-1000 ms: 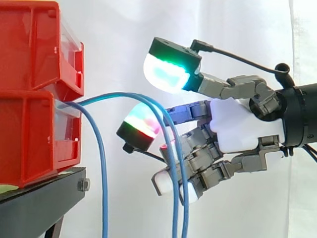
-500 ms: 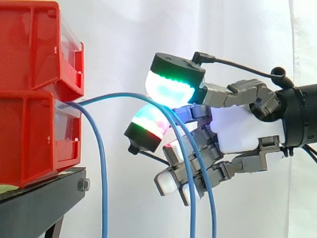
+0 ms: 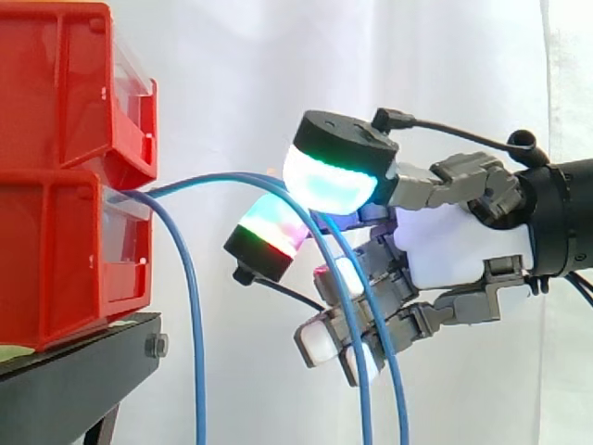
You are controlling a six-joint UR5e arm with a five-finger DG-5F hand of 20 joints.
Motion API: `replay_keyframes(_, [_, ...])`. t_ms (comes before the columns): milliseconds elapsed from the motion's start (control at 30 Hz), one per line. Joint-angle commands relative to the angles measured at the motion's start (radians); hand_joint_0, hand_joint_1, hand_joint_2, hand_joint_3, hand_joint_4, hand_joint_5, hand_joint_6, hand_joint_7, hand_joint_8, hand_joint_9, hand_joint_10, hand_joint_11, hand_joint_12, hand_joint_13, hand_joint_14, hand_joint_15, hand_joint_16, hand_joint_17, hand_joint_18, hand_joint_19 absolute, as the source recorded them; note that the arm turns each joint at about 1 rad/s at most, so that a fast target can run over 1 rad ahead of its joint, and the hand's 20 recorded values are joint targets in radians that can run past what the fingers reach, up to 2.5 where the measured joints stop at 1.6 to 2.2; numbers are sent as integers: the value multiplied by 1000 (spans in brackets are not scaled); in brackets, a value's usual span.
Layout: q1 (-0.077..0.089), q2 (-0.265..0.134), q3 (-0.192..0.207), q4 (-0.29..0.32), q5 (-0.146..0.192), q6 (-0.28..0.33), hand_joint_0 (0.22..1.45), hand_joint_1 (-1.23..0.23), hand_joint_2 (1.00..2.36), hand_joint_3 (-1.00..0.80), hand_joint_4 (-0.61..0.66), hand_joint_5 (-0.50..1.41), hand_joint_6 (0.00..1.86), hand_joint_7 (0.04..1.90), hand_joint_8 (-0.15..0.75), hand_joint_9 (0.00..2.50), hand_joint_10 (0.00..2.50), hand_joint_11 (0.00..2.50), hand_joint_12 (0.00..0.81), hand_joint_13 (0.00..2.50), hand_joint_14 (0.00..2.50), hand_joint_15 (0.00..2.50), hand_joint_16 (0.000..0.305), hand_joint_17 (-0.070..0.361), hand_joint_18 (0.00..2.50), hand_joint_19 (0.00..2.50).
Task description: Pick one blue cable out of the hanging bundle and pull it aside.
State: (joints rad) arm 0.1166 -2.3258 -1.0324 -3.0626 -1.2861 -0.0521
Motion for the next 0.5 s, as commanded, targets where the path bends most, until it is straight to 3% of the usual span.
replay_keyframes(0, [-2, 0, 0, 1, -2, 0, 471, -666, 1000, -500, -171, -59, 882, 894, 225, 1285, 19, 593, 348, 1021, 21, 577, 45, 102, 908, 658])
replay_keyframes(33, [-2, 0, 0, 1, -2, 0, 460, -588, 1000, -500, -177, -50, 872, 886, 226, 1302, 18, 577, 358, 1036, 20, 575, 47, 106, 908, 666])
replay_keyframes(200, [-2, 0, 0, 1, -2, 0, 470, -509, 1000, -500, -170, -45, 858, 905, 226, 1351, 20, 569, 361, 1053, 19, 589, 48, 109, 920, 706])
replay_keyframes(267, [-2, 0, 0, 1, -2, 0, 502, -552, 1000, -500, -162, -48, 858, 941, 223, 1346, 22, 595, 353, 1042, 20, 600, 46, 104, 895, 719])
replay_keyframes(333, [-2, 0, 2, 1, -2, 0, 565, -694, 1000, -491, -106, -70, 873, 1018, 241, 1311, 23, 640, 341, 1026, 21, 619, 43, 96, 870, 746])
replay_keyframes(467, [-2, 0, 2, 1, -2, 0, 589, -790, 1011, -375, -30, -104, 914, 970, 271, 1243, 23, 694, 340, 1001, 24, 628, 43, 97, 875, 731])
